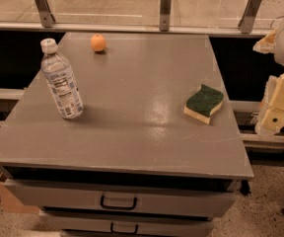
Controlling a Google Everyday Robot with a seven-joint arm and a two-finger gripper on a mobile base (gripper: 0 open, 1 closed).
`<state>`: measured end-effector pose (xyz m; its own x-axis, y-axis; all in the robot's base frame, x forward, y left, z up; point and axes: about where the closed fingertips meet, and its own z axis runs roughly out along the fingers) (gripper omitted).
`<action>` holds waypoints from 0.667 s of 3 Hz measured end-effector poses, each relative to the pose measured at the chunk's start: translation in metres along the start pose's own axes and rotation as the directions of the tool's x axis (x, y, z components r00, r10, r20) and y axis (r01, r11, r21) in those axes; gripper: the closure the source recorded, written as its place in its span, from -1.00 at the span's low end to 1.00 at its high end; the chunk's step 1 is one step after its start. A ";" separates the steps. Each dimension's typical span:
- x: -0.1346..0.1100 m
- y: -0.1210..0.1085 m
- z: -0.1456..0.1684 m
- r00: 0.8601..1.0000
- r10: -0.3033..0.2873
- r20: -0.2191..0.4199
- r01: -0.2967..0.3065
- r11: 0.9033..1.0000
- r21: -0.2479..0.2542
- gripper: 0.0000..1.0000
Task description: Knock blue plastic bottle over
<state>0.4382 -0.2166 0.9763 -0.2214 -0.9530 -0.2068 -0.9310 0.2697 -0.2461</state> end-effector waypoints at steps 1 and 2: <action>0.000 0.000 0.000 1.000 0.000 0.000 0.000 1.000 0.000 -1.00; -0.030 0.006 0.009 0.998 -0.024 0.059 0.025 1.000 -0.018 -1.00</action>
Offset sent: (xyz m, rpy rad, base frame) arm 0.0094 0.0775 -0.0148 0.1293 0.0192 0.1055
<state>0.4422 -0.1849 0.9724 -0.1813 -0.9495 -0.2562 -0.9414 0.2429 -0.2341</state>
